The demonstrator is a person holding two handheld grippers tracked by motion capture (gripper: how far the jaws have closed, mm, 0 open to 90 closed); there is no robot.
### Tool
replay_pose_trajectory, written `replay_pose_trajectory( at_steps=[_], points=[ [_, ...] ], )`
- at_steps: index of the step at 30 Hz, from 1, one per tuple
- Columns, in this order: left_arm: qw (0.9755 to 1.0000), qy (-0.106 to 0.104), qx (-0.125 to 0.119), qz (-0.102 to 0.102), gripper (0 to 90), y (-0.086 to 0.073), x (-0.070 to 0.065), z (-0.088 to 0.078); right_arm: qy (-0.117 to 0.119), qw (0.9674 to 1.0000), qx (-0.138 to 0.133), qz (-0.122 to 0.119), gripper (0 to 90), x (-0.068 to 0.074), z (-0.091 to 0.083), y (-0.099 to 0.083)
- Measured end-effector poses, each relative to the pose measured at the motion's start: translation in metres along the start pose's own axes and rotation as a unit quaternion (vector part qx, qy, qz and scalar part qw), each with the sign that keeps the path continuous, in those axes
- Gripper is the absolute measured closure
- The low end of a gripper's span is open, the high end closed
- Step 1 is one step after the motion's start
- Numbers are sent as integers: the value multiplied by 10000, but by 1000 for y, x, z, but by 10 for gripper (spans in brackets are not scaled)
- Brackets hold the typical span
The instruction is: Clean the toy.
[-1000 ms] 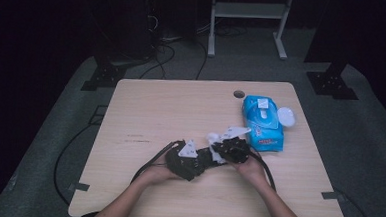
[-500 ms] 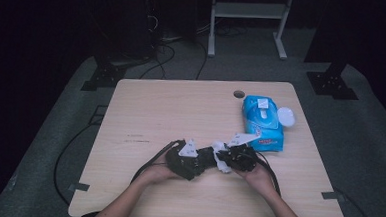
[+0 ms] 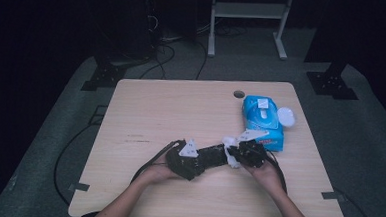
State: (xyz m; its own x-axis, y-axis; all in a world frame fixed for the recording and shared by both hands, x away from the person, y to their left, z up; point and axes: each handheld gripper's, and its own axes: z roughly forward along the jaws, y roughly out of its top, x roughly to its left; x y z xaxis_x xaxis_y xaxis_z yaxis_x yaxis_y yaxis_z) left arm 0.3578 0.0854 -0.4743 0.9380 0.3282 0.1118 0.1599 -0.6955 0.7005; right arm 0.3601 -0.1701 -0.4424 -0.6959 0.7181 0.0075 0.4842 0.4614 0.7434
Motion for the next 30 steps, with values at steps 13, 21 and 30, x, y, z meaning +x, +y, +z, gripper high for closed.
replay_pose_trajectory(
  at_steps=[13,21,30],
  points=[
    [9999,-82,-40,-88,241,-2,3,1,138,9983,263,501,835,-21,-1,-13],
    [9999,-84,-41,-110,240,-1,3,1,1003,9935,85,538,835,5,-2,-4],
    [9980,-477,9,-414,202,-3,11,-2,802,9967,-13,76,841,15,1,-16]
  ],
)
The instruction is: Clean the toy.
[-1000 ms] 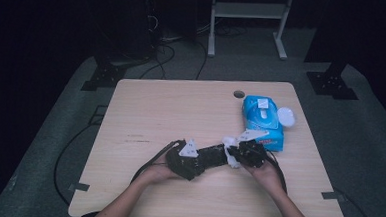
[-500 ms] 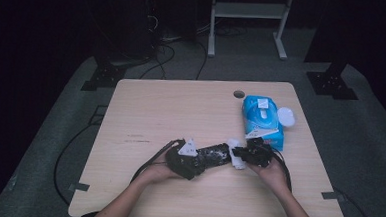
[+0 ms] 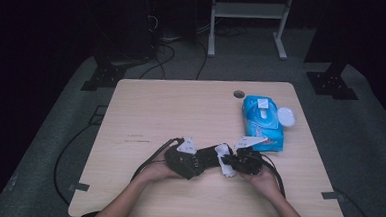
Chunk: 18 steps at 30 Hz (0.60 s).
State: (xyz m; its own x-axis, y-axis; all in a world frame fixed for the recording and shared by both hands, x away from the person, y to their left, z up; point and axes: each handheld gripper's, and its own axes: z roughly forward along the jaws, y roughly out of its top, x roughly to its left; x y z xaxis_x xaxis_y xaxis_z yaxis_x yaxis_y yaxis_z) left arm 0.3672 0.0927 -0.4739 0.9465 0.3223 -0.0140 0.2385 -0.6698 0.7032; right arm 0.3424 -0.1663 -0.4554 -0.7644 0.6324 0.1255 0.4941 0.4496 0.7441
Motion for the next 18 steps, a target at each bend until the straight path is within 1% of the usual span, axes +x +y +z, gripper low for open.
replay_pose_trajectory(
  at_steps=[1,2,3,4,5,6,7,8,9,10,11,13,15,16,17,18],
  points=[
    [9998,-113,-52,-140,194,-1,1,-1,-19,10000,-25,-16,844,1,0,-1],
    [9997,-171,-39,-170,191,-1,3,-2,-20,10000,-64,-33,846,2,0,-3],
    [9993,-234,-72,-277,188,-1,3,-2,-21,10000,-81,-26,847,2,0,-4],
    [9987,-341,-107,-373,184,-2,6,-3,-24,9999,-101,-46,849,2,0,-4],
    [9976,-453,-126,-499,178,-2,8,-4,-33,9999,-99,-69,849,3,0,-5],
    [9958,-566,-203,-687,177,-3,11,-4,-57,9999,-113,-93,850,3,0,-5],
    [9931,-737,-277,-868,177,-5,15,-5,-81,9998,-139,-118,851,4,0,-6],
    [9913,-829,-320,-969,177,-6,17,-5,-86,9998,-161,-121,852,4,0,-6],
    [9878,-958,-379,-1171,178,-8,20,-6,-85,9997,-178,-121,853,4,0,-7],
    [9854,-1037,-415,-1287,178,-9,22,-6,-92,9997,-190,-120,853,5,0,-8],
    [9819,-1133,-453,-1446,180,-10,24,-5,-100,9997,-199,-131,854,5,0,-8],
    [9767,-1238,-516,-1674,207,-12,28,-5,-117,9996,-229,-139,855,5,0,-9],
    [9710,-1304,-572,-1921,229,-13,31,-5,-143,9995,-248,-166,855,6,0,-9],
    [9694,-1337,-566,-1981,241,-13,32,-5,-156,9994,-258,-171,855,6,0,-10],
    [9656,-1344,-605,-2141,250,-14,32,-5,-157,9994,-271,-161,855,7,0,-10],
    [9622,-1300,-623,-2311,291,-15,34,-5,-167,9993,-293,-160,855,7,0,-11]
  ],
)
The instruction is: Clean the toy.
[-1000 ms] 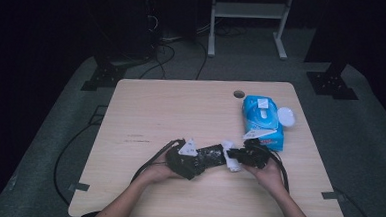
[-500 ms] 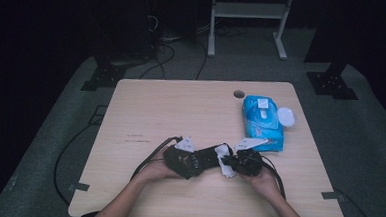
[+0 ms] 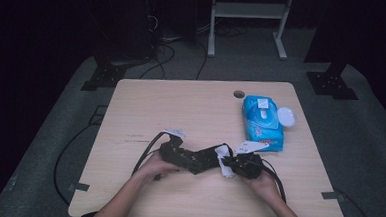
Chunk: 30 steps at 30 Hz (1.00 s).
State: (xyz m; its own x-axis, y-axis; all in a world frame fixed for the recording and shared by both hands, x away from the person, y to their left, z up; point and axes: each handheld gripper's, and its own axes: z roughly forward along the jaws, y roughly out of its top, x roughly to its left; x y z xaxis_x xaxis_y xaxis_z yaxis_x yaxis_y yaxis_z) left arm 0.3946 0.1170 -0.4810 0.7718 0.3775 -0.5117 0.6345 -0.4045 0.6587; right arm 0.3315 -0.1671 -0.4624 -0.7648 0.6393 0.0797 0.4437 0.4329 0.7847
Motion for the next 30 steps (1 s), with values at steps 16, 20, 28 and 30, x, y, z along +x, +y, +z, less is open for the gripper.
replay_pose_trajectory(
  at_steps=[16,20,28,30],
  points=[
    [9997,95,-190,108,382,0,-9,-2,-149,9997,48,-167,853,6,-2,-1],
    [9965,414,-335,640,404,2,-22,-1,-356,9990,100,-248,853,9,-4,-2],
    [9730,1279,-462,1864,406,4,-46,6,-414,9991,10,33,853,0,-3,-4],
    [9615,1540,-430,2233,406,4,-53,9,-442,9990,11,42,853,-1,-2,-4]
  ],
)
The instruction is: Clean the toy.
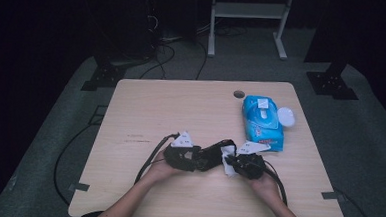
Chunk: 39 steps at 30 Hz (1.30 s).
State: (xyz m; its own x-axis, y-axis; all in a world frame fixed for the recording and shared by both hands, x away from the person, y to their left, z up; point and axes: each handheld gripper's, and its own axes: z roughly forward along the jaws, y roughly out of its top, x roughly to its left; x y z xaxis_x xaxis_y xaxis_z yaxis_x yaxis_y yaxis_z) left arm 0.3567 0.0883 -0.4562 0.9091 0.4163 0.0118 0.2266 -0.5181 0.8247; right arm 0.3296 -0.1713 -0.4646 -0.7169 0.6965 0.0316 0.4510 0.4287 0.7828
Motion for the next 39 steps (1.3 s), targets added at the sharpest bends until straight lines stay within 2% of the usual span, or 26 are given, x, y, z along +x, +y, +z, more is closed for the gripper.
replay_pose_trajectory(
  at_steps=[2,4,7,9,13,15,16,18,21,23,24,26,28,30,32,36,39],
  points=[
    [9995,163,-17,282,415,1,-5,0,-29,10000,23,5,852,-1,1,0],
    [9973,312,-26,665,428,2,-11,1,-55,9999,82,23,852,-2,3,-1],
    [9947,412,-80,936,460,3,-18,1,-63,9999,109,110,852,-5,3,-2],
    [9917,523,-46,1175,472,4,-22,1,-44,9998,128,159,852,-7,3,-3],
    [9903,533,-49,1285,486,4,-25,3,-16,9997,151,213,852,-9,4,-5],
    [9906,422,-121,1299,497,3,-26,3,2,9996,165,216,850,-9,4,-5],
    [9904,370,-164,1324,534,3,-26,2,9,9996,174,224,850,-9,3,-5],
    [9880,420,-65,1488,539,3,-29,4,27,9994,210,256,850,-10,3,-6],
    [9901,385,-80,1344,536,2,-27,5,46,9994,202,291,849,-10,4,-7],
    [9929,404,-43,1122,477,2,-25,7,57,9994,193,277,850,-10,3,-6],
    [9934,378,21,1083,450,2,-24,8,66,9994,184,270,850,-10,3,-6],
    [9950,351,64,938,444,0,-23,12,98,9994,177,284,849,-10,2,-6],
    [9952,280,86,939,503,-1,-22,13,113,9993,156,310,850,-10,0,-5],
    [9950,326,102,934,544,-2,-21,14,182,9993,107,323,850,-10,-3,-4],
    [9953,309,108,911,551,-2,-19,12,277,9990,32,336,851,-8,-9,0],
    [9955,288,79,902,557,-4,-16,10,371,9986,-298,245,851,-2,-25,11],
    [9962,191,48,852,556,-6,-12,8,575,9970,-509,123,852,6,-25,27]
  ],
)
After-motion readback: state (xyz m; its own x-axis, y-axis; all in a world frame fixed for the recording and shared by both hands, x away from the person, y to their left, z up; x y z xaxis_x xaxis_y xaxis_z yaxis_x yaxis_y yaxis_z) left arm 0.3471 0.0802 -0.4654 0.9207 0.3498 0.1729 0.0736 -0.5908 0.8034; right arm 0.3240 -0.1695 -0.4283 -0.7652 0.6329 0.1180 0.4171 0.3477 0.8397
